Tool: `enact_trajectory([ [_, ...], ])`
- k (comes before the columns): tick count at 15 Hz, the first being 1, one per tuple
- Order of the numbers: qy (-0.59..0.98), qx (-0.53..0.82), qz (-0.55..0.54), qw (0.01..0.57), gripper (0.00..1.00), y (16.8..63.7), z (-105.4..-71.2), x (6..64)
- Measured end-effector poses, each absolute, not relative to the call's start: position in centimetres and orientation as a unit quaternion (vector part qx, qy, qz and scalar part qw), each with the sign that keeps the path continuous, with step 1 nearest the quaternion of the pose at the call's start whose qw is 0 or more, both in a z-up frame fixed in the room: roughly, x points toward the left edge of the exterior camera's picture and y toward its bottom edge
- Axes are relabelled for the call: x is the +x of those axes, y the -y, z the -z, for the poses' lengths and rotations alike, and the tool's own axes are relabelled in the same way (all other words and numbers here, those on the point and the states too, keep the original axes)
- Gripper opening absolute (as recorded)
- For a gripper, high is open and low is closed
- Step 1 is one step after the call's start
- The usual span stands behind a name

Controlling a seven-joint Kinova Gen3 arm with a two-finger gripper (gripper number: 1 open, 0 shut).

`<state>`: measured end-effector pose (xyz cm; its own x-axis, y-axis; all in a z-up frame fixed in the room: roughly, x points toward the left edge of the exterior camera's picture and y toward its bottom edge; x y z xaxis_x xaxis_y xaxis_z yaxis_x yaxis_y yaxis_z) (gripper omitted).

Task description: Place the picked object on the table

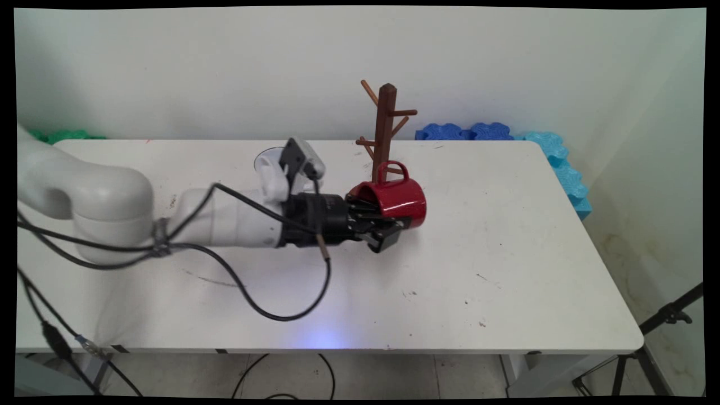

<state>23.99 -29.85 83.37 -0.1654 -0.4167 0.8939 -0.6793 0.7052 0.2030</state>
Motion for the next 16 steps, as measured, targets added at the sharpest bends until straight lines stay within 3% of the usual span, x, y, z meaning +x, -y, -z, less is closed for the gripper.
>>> enact_trajectory([
  [13, 0.791, 0.254, -0.145, 0.538, 0.00, 26.6, -90.8, 28.6],
  [16, 0.810, 0.269, -0.187, 0.486, 0.00, 26.6, -90.5, 30.7],
])
